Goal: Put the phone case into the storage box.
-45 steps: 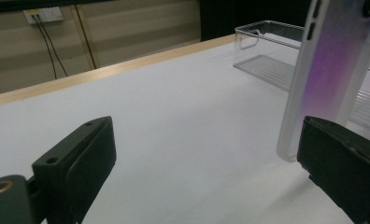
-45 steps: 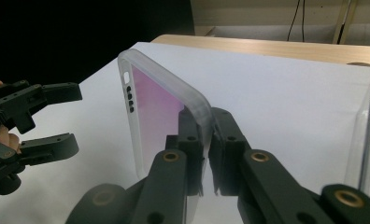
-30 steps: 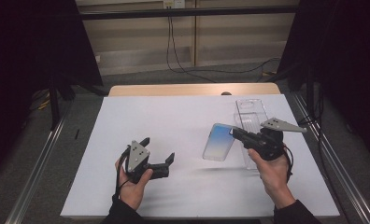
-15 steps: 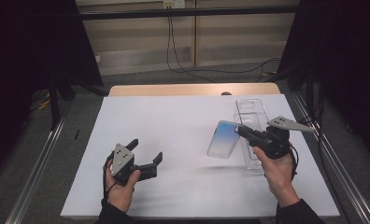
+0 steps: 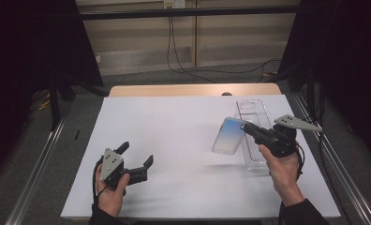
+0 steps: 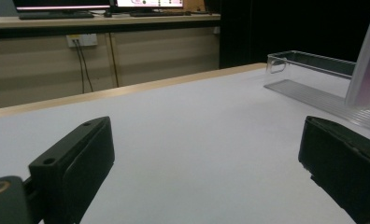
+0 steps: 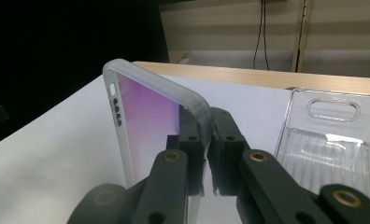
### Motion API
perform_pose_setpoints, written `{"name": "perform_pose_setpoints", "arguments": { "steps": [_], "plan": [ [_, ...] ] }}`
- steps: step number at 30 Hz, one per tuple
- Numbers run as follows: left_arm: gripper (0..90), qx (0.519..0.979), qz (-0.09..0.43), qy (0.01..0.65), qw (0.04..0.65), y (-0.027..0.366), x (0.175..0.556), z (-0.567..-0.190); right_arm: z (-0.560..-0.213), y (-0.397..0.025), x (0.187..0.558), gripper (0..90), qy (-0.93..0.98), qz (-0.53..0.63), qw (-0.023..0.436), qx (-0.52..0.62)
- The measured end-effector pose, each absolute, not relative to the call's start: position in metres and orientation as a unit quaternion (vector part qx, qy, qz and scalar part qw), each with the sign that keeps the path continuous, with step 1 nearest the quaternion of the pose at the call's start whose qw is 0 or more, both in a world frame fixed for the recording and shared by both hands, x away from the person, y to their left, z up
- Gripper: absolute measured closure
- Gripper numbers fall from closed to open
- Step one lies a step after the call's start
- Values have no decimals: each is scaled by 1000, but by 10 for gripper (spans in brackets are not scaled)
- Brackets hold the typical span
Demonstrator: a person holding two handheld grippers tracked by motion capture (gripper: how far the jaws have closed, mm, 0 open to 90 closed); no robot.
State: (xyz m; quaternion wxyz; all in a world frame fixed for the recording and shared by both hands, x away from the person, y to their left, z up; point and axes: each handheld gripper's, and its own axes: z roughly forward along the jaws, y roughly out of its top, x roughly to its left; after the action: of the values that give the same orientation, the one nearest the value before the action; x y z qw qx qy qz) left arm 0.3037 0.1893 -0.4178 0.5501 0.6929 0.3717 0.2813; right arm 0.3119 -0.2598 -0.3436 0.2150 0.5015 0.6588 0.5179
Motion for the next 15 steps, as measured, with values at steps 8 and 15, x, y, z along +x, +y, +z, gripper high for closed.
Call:
{"name": "perform_pose_setpoints", "arguments": {
  "steps": [8, 15],
  "plan": [
    [25, 678, 296, 389, 549, 201, 297, -420, -339, -263, 315, 840, 656, 516, 229, 501],
    [14, 678, 285, 396, 549, 212, 288, -426, -335, -267, 322, 839, 649, 518, 233, 507]
  ]
}}
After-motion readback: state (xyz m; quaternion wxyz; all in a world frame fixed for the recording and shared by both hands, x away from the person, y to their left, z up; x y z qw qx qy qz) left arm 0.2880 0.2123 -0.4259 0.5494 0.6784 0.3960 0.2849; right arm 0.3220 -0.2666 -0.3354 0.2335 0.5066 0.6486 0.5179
